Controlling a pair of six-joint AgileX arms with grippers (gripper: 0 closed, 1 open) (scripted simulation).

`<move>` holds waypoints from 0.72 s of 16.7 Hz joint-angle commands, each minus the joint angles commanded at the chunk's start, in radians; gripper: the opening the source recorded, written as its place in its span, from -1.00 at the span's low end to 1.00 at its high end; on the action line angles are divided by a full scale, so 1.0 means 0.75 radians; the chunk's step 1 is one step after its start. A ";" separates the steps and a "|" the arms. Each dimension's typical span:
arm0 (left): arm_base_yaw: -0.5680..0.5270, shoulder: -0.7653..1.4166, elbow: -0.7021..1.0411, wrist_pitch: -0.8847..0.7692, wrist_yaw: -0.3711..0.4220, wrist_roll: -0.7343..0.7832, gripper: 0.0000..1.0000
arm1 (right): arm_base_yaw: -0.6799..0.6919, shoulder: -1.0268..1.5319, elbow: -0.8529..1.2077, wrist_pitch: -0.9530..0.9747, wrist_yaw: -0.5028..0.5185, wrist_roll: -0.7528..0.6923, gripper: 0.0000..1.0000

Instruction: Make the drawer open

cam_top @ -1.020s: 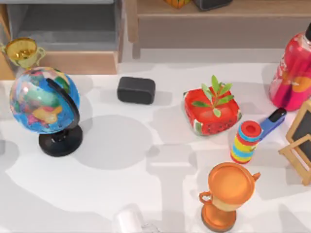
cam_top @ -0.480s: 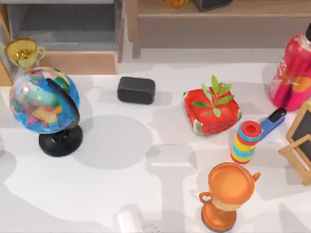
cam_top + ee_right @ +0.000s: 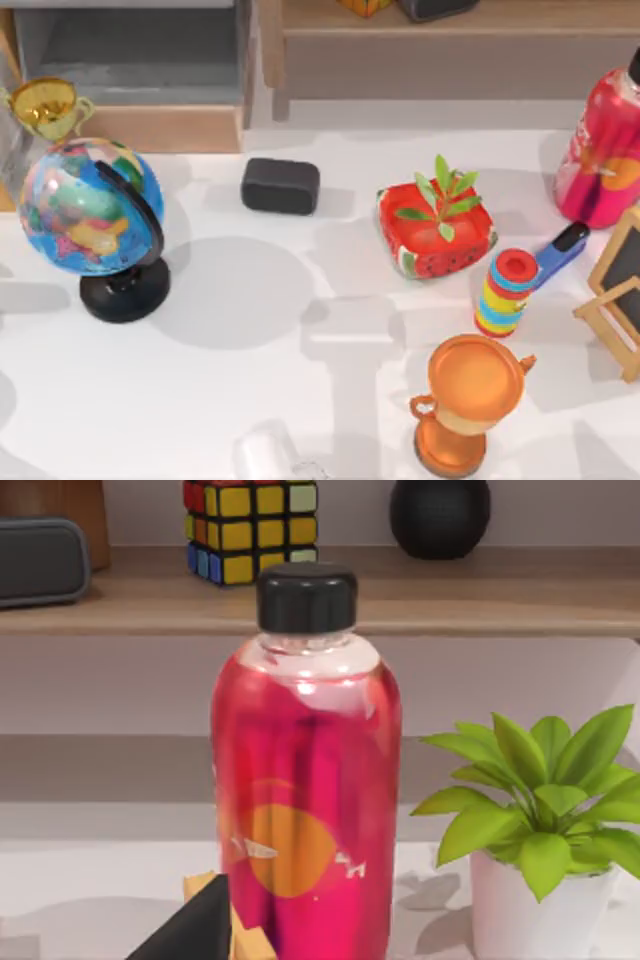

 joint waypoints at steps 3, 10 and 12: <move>-0.001 0.003 0.002 0.000 -0.001 0.001 -1.00 | 0.000 0.000 0.000 0.000 0.000 0.000 1.00; 0.153 -0.100 -0.264 0.149 0.153 0.010 -1.00 | 0.000 0.000 0.000 0.000 0.000 0.000 1.00; 0.165 -0.107 -0.280 0.161 0.165 0.011 -1.00 | 0.000 0.000 0.000 0.000 0.000 0.000 1.00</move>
